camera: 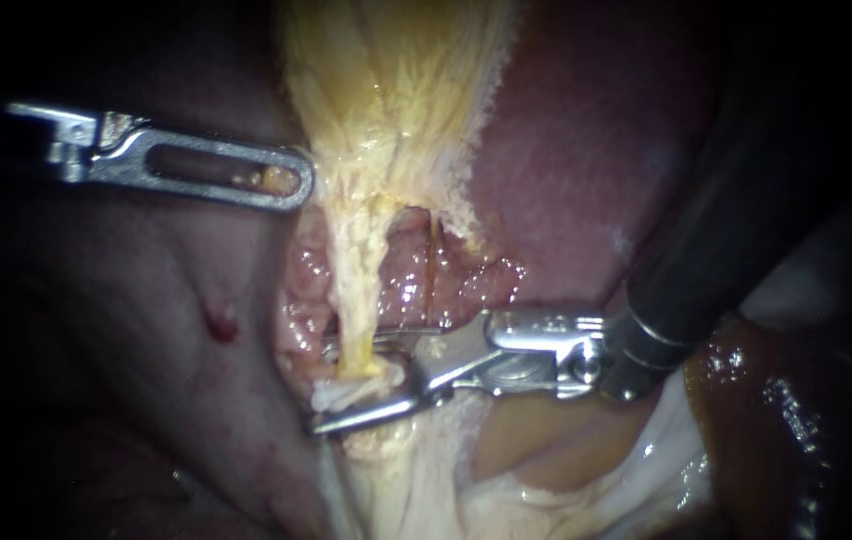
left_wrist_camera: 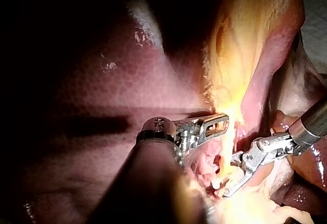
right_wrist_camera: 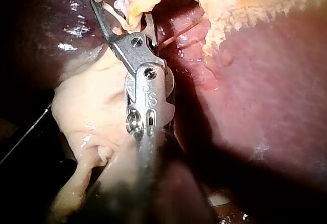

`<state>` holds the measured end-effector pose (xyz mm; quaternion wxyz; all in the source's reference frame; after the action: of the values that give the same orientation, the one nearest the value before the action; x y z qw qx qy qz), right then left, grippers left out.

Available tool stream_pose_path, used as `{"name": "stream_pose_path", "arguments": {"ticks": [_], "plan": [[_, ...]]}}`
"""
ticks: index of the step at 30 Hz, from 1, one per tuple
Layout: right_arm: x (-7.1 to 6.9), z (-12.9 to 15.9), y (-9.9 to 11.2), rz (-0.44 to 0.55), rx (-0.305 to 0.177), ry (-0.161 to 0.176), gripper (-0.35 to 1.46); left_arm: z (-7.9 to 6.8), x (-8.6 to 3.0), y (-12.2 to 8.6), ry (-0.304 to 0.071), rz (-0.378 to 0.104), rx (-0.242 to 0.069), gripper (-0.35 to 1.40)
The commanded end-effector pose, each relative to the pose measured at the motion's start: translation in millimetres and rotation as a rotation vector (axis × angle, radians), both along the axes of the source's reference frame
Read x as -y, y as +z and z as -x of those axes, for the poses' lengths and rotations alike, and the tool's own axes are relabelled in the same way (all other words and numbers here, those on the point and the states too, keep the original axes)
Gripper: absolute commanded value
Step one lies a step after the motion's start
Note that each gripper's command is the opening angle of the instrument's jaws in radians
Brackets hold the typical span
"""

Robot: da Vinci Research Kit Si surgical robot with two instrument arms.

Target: Clipping second clip left tube

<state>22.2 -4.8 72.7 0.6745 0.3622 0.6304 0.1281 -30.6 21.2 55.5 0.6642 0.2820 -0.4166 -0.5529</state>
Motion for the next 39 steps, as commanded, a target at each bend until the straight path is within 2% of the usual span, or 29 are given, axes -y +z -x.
{"name": "stream_pose_path", "arguments": {"ticks": [1,5,8,14,20,29,39], "plan": [[0.1,-0.1,0.1,-0.005,-0.004,-0.003,0.49,0.0,0.0,0.0,0.000,0.000,0.000,-0.35],[0.5,-0.1,0.2,-0.022,-0.032,-0.017,0.49,0.0,-0.1,0.1,0.000,0.000,0.000,-0.35],[0.9,0.1,0.1,-0.058,-0.058,-0.042,0.49,0.0,-0.1,0.2,0.001,0.000,0.000,-0.35],[1.7,-0.1,-0.9,-0.080,-0.100,-0.085,0.49,0.0,-0.1,0.3,-0.001,0.001,0.003,-0.35],[2.4,-0.4,-2.0,-0.114,-0.135,-0.111,0.48,-0.1,-0.2,0.5,0.000,0.001,0.003,-0.35],[2.9,-0.5,-2.6,-0.137,-0.159,-0.128,0.48,-0.1,-0.2,0.5,0.000,0.001,0.003,-0.35],[2.8,-0.4,-2.7,-0.155,-0.166,-0.124,0.43,-0.1,-0.2,0.6,0.000,0.002,0.003,-0.35]]}}
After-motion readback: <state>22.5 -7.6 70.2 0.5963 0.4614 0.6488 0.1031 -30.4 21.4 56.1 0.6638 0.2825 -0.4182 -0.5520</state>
